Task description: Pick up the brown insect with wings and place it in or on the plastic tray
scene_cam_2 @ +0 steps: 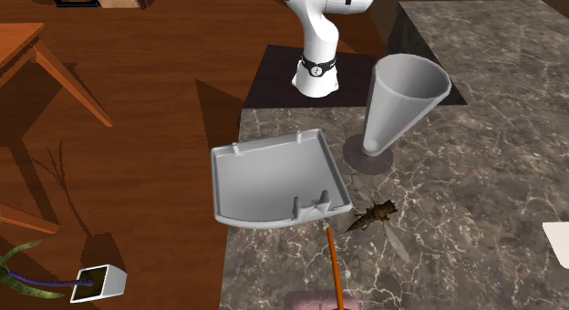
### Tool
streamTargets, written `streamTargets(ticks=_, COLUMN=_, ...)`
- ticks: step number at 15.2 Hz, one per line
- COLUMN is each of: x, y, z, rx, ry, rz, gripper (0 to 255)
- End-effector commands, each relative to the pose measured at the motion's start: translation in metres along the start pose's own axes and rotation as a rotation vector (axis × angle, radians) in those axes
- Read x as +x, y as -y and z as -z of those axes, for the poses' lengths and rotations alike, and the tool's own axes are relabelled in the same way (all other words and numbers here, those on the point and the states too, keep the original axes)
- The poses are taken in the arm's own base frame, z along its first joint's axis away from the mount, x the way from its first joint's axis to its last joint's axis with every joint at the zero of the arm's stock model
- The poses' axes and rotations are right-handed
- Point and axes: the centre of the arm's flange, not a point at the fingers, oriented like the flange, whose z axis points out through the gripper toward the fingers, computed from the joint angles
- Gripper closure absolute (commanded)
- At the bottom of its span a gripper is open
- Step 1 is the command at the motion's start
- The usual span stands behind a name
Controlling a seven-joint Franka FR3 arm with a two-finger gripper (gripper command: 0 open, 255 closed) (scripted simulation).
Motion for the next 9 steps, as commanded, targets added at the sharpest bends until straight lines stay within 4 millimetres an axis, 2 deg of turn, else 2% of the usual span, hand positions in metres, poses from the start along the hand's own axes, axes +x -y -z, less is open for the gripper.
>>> streamTargets(ticks=1, x=0.0, y=0.0, z=0.0, rx=0.0, ry=0.0, rz=0.0, gripper=0)
streamTargets(ticks=9, x=0.074, y=0.057, z=-0.063, rx=-0.018, ry=0.059, rz=-0.045, gripper=0)
